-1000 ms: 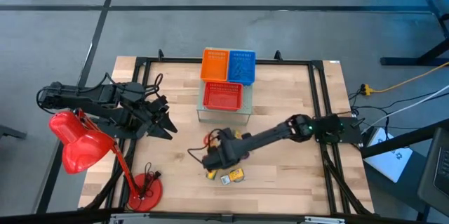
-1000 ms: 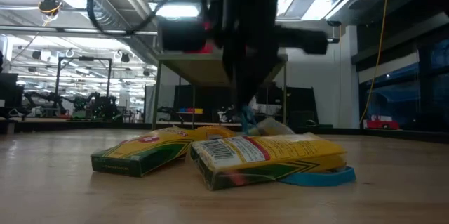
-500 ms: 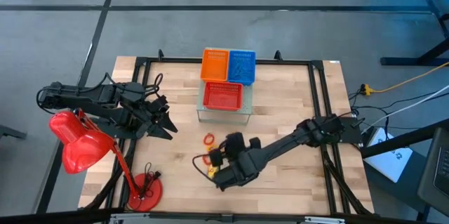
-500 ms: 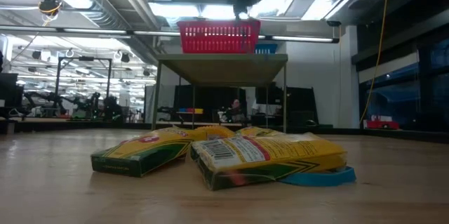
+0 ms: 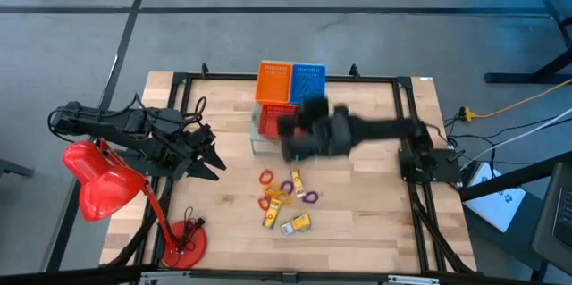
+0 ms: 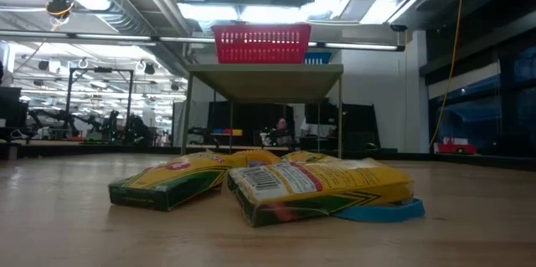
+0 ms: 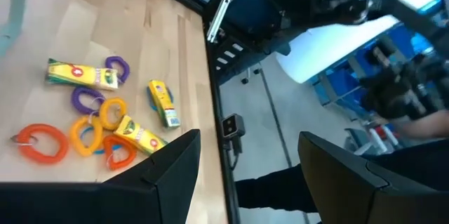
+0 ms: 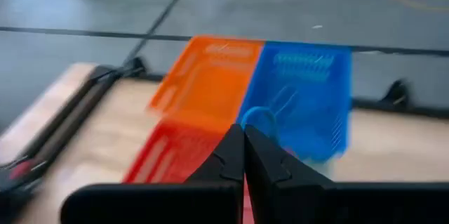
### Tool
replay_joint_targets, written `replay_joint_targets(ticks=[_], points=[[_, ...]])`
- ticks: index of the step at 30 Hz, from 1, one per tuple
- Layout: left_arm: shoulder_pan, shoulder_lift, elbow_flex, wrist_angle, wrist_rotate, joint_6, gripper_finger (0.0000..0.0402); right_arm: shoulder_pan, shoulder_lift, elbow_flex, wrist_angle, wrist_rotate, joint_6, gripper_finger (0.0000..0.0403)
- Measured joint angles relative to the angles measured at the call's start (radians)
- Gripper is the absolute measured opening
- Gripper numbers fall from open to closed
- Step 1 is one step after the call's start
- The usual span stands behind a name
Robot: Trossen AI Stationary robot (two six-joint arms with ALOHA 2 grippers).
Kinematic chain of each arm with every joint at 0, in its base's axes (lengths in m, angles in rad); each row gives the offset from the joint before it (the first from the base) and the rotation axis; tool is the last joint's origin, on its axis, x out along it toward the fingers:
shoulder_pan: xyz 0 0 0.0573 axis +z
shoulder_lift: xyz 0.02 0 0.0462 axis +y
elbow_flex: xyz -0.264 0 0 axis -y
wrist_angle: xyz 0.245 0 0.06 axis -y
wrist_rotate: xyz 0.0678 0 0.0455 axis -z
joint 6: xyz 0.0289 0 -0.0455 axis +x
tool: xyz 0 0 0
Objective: Pick & Place Office Desk Supplies
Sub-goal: Put the blue rubber band into the blue bin
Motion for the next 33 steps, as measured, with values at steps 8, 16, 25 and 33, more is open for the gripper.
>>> replay_joint_targets(ticks=[8,16,25,33], points=[[0.001,0.000,0.000,-0.046,-0.054,0.078,0.0239,-0.261,-0.008,0.000,0.014,-0.213,-0.236,0.0000],[0.001,0.000,0.000,-0.051,-0.077,0.109,0.0239,-0.395,0.000,-0.001,0.170,-0.353,-0.428,0.0000],[0.001,0.000,0.000,-0.051,-0.090,0.124,0.0239,-0.435,0.012,-0.010,0.177,-0.450,-0.512,0.0000],[0.001,0.000,0.000,-0.051,-0.090,0.130,0.0239,-0.450,0.028,-0.010,0.182,-0.496,-0.522,0.0030]])
